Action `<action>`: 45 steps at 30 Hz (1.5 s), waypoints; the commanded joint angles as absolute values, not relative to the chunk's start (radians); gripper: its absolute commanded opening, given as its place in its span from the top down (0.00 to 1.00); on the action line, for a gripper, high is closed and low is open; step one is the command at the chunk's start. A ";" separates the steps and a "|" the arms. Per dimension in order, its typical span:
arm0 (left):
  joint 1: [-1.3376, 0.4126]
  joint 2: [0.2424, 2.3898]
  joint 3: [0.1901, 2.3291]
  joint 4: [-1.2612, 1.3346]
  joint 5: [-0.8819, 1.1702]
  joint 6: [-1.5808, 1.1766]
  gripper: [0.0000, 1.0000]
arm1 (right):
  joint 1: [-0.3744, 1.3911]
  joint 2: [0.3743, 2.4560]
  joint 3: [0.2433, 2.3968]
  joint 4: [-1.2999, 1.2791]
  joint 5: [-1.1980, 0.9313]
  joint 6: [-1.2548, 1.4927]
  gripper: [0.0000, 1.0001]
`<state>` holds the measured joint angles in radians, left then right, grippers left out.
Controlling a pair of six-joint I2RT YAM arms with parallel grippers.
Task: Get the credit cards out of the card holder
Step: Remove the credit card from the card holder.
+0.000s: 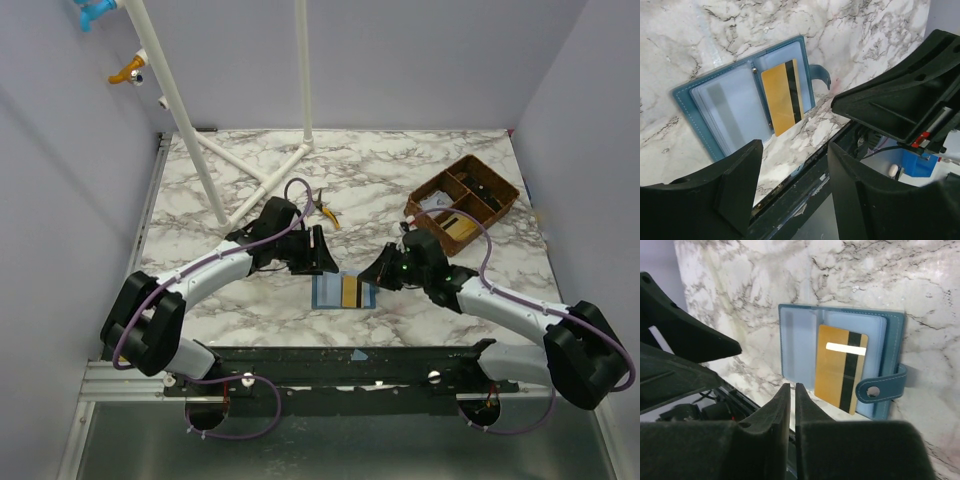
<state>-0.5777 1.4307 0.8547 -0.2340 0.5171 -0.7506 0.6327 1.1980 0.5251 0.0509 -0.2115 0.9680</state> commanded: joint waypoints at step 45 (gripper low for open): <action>-0.688 1.736 0.931 -0.160 0.543 -0.747 0.48 | 0.627 1.441 0.504 -0.008 -0.157 0.936 0.83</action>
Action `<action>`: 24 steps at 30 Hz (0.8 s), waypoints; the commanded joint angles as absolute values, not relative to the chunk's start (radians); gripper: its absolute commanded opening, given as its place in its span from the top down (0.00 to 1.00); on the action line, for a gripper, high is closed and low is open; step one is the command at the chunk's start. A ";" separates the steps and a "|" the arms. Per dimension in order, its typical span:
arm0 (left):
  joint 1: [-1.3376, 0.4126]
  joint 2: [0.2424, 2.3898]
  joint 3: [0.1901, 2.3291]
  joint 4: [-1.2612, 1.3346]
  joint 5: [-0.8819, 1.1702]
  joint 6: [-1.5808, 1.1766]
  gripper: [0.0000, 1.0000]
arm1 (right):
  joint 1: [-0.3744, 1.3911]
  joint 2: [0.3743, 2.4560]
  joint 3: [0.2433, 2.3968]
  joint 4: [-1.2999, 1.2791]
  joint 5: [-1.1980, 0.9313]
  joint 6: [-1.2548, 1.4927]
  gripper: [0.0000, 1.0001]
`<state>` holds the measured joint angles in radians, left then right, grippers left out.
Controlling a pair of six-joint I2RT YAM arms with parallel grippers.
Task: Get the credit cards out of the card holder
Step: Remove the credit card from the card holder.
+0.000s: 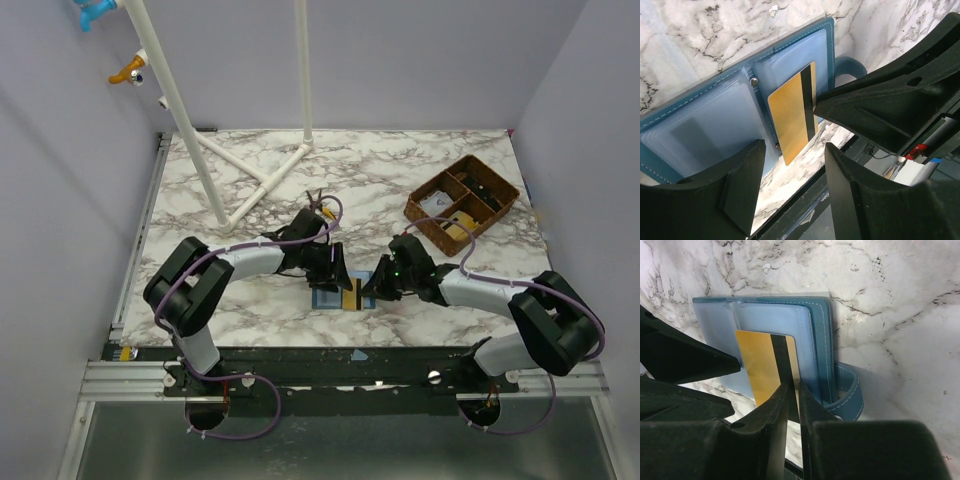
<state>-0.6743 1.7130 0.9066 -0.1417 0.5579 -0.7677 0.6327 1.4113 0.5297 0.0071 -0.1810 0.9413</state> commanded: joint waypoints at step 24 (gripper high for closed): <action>-0.697 1.750 0.918 -0.079 0.603 -0.818 0.99 | 0.627 1.439 0.495 0.031 -0.169 0.947 0.85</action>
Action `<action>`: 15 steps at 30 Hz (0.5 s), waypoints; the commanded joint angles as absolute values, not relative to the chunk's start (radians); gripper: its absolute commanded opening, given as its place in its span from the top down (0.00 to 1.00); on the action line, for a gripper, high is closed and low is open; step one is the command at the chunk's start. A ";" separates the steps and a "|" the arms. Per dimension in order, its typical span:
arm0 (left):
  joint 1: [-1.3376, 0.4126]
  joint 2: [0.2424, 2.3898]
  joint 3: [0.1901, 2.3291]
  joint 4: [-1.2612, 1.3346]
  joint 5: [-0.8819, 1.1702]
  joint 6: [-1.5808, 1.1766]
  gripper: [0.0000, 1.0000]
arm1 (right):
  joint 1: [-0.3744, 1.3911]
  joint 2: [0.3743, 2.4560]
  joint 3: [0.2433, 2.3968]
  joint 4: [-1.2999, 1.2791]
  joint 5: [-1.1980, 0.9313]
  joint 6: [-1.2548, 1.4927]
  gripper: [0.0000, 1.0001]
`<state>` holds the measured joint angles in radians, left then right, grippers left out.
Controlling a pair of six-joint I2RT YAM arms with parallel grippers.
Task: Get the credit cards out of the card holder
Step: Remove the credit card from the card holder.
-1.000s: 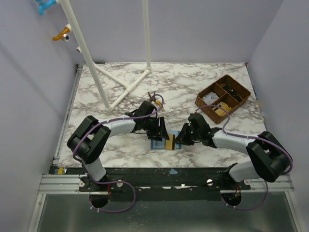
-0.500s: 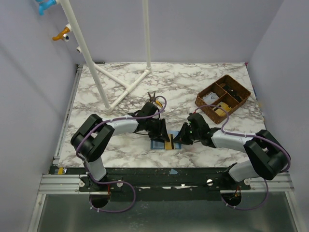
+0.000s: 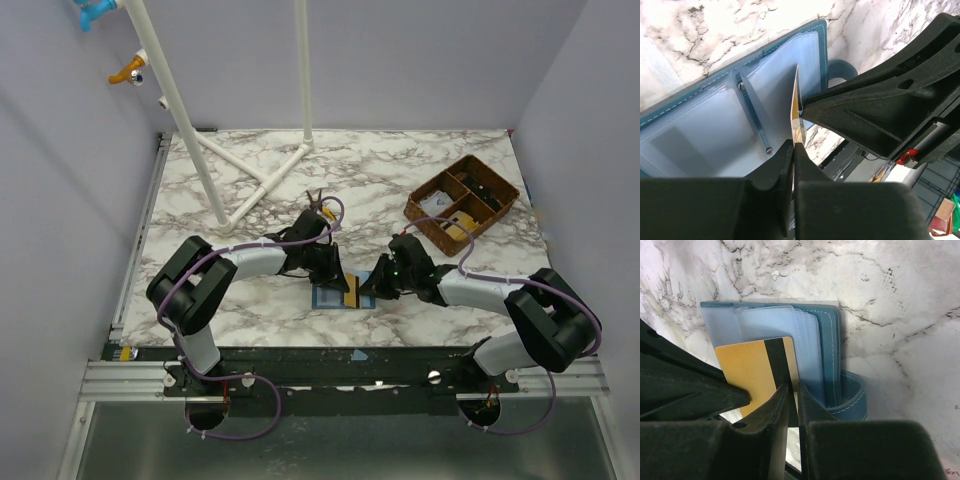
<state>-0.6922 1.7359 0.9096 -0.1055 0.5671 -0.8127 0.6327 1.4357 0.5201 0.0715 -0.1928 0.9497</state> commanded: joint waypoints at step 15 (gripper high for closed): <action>-0.638 1.597 0.910 -0.090 0.672 -0.808 1.00 | 0.624 1.161 0.623 -0.189 -0.071 0.889 0.30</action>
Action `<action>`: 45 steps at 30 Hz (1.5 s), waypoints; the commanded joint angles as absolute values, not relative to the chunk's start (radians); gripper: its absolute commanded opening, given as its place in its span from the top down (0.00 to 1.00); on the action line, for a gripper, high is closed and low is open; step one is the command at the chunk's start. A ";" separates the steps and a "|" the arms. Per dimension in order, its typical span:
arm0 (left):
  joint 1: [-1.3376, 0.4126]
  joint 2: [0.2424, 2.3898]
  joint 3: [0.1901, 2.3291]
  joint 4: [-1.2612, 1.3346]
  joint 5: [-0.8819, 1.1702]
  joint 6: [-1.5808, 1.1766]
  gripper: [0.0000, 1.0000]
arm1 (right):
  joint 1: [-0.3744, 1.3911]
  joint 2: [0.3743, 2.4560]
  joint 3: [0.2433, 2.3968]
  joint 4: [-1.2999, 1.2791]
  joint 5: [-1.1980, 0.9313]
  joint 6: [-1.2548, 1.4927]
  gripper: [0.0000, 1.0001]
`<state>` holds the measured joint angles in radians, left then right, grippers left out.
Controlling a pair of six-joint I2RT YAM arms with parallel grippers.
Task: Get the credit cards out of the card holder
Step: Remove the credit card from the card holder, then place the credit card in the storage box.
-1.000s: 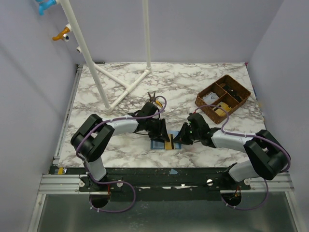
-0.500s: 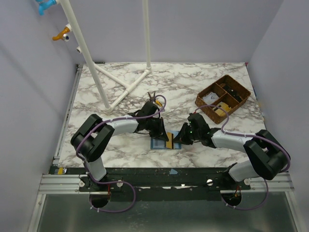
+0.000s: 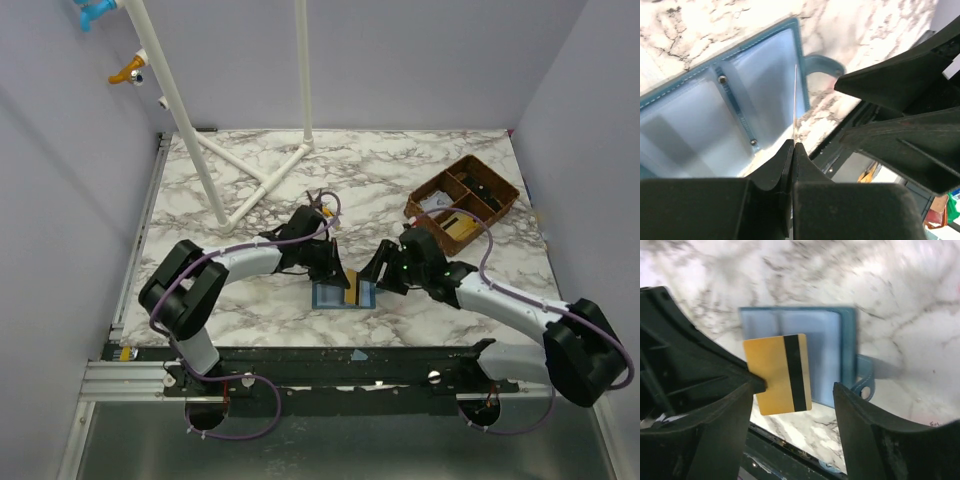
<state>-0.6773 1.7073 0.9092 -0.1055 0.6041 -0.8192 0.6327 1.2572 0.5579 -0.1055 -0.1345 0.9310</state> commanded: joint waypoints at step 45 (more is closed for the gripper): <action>-0.497 1.186 0.873 -0.231 0.726 -0.755 0.23 | 0.613 0.953 0.630 0.065 -0.243 0.976 0.99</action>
